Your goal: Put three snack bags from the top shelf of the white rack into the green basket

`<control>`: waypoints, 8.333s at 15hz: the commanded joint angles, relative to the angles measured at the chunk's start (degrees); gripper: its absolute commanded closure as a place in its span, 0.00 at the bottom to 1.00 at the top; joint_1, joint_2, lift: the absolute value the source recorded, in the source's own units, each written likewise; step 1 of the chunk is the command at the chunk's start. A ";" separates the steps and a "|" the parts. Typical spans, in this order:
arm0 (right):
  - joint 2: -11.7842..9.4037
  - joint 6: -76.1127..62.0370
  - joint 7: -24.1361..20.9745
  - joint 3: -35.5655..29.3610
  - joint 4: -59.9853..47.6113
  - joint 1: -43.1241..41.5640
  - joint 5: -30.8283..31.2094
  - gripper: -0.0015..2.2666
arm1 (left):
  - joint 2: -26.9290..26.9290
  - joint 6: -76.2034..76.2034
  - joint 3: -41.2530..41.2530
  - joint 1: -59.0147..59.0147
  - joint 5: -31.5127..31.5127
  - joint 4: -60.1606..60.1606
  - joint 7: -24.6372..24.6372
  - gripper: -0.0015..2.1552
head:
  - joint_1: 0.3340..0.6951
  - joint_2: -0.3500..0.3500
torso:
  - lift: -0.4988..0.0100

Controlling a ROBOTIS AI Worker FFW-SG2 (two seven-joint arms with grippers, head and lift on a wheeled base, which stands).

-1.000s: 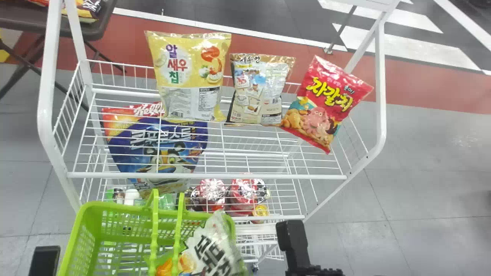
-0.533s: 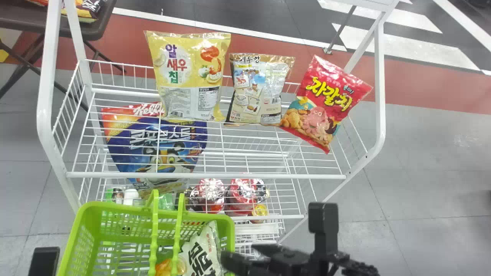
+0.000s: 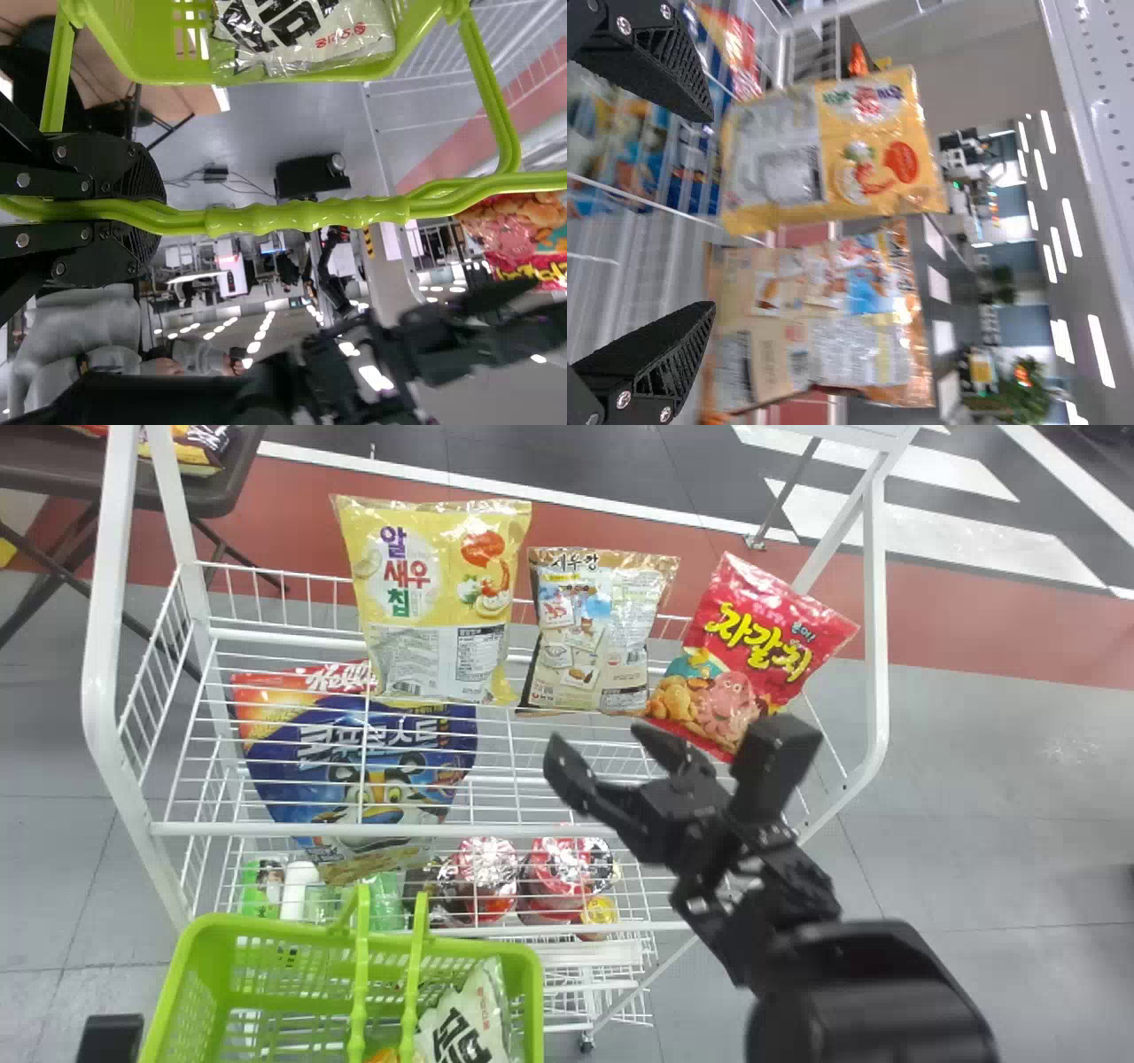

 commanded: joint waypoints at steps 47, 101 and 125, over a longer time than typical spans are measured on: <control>-0.96 29.32 4.88 10.85 -14.47 18.11 -14.63 0.96 | -0.70 10.19 2.27 -1.93 3.70 -8.79 4.41 0.70 | 1.00 0.27 | 0.98; -0.43 -10.06 -25.80 -2.25 5.30 -1.67 3.30 0.99 | 0.79 12.83 0.34 -4.74 3.44 -7.12 4.50 0.70 | 1.00 0.00 | 0.98; -6.41 22.81 2.50 9.97 -18.51 31.29 -12.26 0.99 | -0.44 10.02 3.50 -3.60 3.18 -7.47 5.46 0.70 | 1.00 0.15 | 0.98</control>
